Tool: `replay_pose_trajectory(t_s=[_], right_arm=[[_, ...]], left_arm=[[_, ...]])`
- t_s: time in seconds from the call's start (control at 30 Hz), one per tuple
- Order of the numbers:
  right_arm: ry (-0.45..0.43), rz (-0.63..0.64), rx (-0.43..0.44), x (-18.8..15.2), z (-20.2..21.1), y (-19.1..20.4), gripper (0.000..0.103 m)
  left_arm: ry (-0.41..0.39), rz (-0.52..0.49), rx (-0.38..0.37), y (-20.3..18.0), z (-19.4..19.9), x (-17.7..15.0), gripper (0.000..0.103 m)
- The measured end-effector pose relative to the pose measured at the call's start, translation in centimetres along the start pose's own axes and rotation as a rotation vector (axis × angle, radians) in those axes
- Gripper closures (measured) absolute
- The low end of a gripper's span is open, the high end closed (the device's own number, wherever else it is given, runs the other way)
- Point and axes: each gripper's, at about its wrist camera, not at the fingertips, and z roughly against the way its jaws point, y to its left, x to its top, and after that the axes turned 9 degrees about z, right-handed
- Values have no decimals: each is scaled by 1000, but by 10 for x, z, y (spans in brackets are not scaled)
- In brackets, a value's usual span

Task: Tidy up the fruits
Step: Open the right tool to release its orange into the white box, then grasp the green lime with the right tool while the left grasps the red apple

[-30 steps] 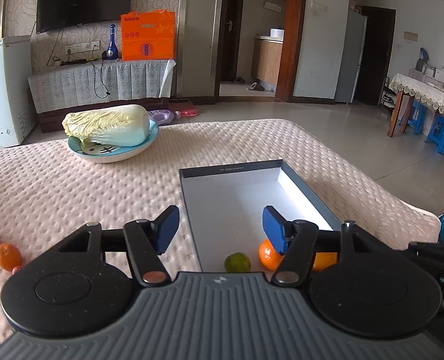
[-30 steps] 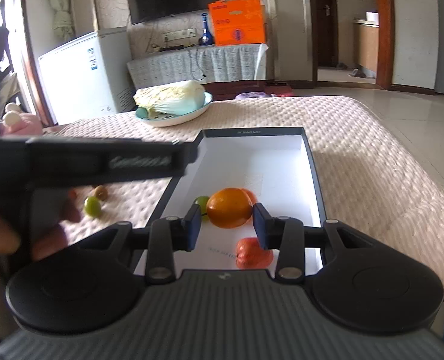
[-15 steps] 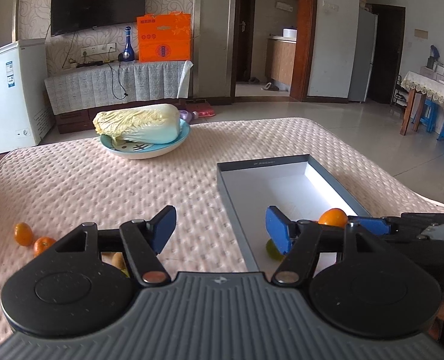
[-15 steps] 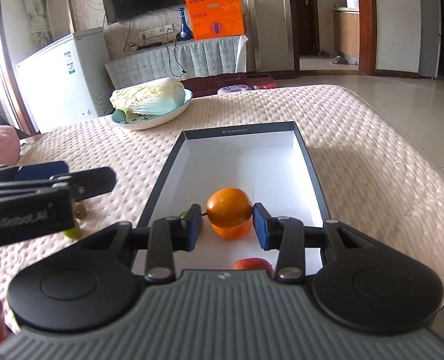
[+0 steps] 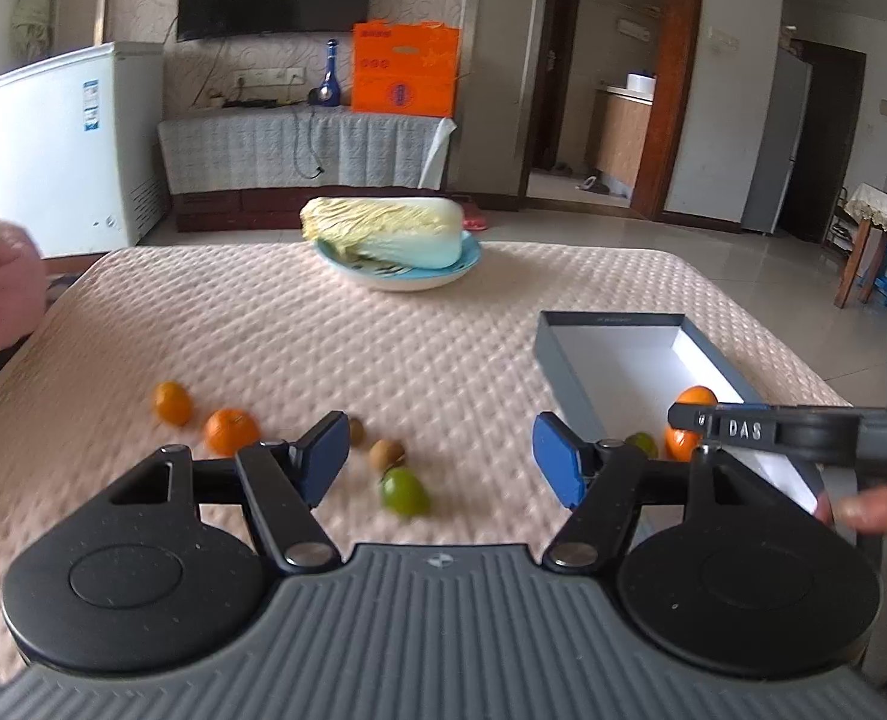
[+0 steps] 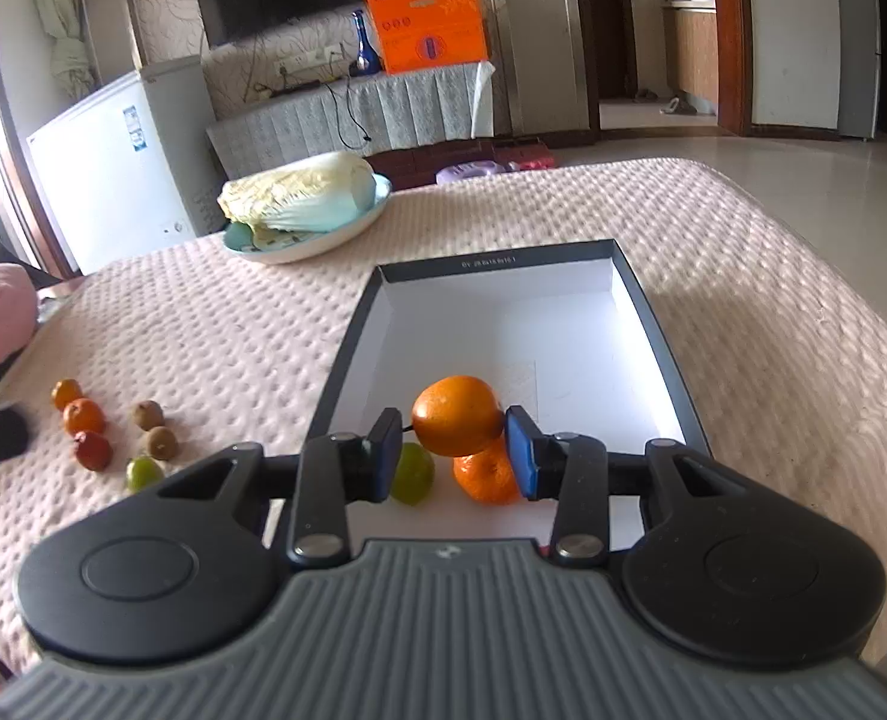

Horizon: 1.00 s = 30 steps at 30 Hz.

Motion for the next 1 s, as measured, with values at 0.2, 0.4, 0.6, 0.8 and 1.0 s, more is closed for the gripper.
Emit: replay_pose_trajectory(t_s=[0.2,0.4,0.6,0.8,1.0], right_arm=[[-11,-19,-23,3,-3,-1,61],[-47,-35,-43,6,5,-2,58],[-138,-58,-19,10,25,5,55],[-194,86,176,5,37,64,57],[-114,218,275,-4,19,119,57]], left_arm=[[1,18,61,36,20,-10,26],[17,49,159,71,17,-11,26],[6,97,209,93,17,-7,26],[4,142,227,105,14,-4,26],[16,135,227,110,9,-3,26]])
